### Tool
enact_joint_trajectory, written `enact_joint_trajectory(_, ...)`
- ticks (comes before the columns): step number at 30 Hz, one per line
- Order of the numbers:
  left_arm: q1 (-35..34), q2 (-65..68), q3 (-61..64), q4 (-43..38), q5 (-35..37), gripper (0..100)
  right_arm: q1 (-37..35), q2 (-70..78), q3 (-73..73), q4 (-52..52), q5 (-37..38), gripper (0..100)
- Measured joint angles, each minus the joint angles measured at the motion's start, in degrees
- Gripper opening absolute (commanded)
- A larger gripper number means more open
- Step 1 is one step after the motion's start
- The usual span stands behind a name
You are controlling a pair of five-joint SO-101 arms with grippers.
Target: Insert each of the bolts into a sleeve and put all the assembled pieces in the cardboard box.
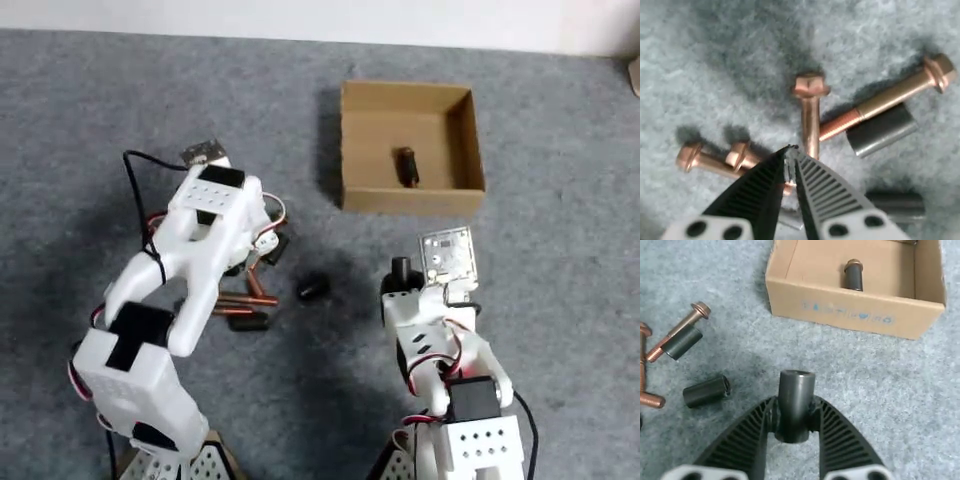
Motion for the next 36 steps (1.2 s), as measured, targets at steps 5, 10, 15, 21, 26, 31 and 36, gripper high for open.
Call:
enact_joint_trajectory(5, 0.00, 0.35, 0.00, -1.49, -2.02, 1, 0.00, 0.00, 0.00, 0.00, 0.00, 0.5)
enact_joint_trajectory(10, -1.05, 0.35, -1.67, -1.58, -2.02, 3, 0.00, 0.00, 0.09, 0.00, 0.00, 0.5)
enact_joint_trajectory(15, -2.37, 0.35, -3.60, 0.79, -2.02, 18, 0.00, 0.00, 0.09, 0.00, 0.00, 0.5)
enact_joint_trajectory(21, -2.29, 0.70, -3.87, 2.46, -2.02, 22, 0.00, 0.00, 0.09, 0.00, 0.00, 0.5)
enact_joint_trajectory(26, -2.29, 0.70, -3.87, 2.46, -2.02, 21, 0.00, 0.00, 0.09, 0.00, 0.00, 0.5)
enact_joint_trajectory(31, -2.29, 0.70, -3.60, 2.46, -2.02, 21, 0.09, -0.18, 1.76, 0.00, 0.00, 0.5)
enact_joint_trajectory(36, -2.55, 0.53, 0.00, -2.46, -2.02, 21, 0.00, -0.18, 1.76, 0.00, 0.00, 0.5)
